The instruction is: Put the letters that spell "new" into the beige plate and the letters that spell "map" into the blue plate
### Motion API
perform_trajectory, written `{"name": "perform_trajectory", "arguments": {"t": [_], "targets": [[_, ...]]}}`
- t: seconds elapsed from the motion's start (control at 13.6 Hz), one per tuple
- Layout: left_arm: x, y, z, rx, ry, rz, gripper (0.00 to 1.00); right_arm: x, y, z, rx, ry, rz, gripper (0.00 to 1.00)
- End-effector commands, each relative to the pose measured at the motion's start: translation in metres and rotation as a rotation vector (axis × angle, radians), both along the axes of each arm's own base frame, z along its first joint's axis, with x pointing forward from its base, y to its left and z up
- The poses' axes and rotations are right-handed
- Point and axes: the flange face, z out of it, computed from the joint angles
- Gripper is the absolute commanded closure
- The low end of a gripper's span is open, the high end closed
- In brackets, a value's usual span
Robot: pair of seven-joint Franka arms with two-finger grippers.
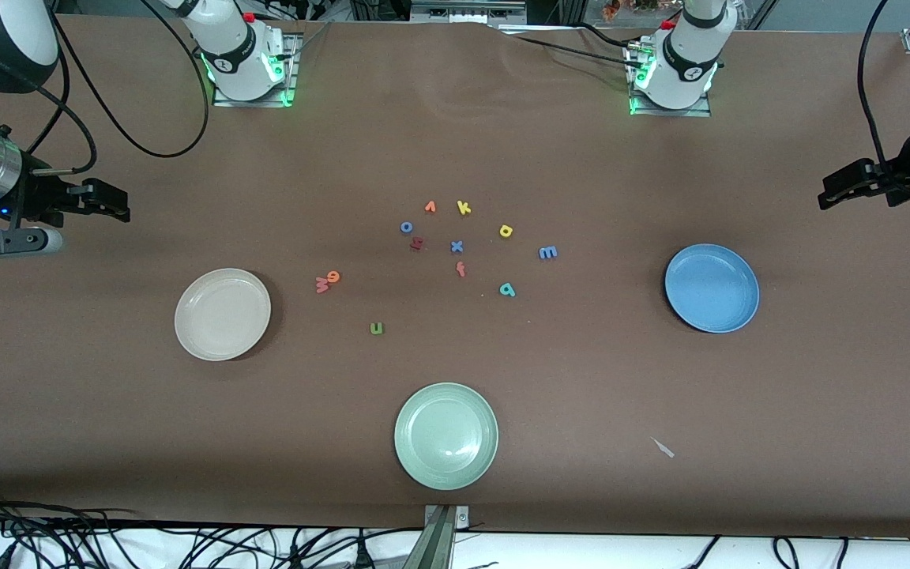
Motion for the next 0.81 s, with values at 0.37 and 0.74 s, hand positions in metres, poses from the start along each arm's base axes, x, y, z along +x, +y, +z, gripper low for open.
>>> {"name": "perform_trajectory", "arguments": {"t": [0.37, 0.74], "targets": [[-0.0017, 0.0022, -0.0007, 0.013, 0.010, -0.024, 0.00, -0.0050, -0.0003, 0.0044, 0.003, -0.010, 0.006, 0.00], [-0.0018, 0.0005, -0.0021, 0.013, 0.013, -0.027, 0.00, -0.0034, -0.0020, 0.0066, 0.003, -0.023, 0.004, 0.00]]}}
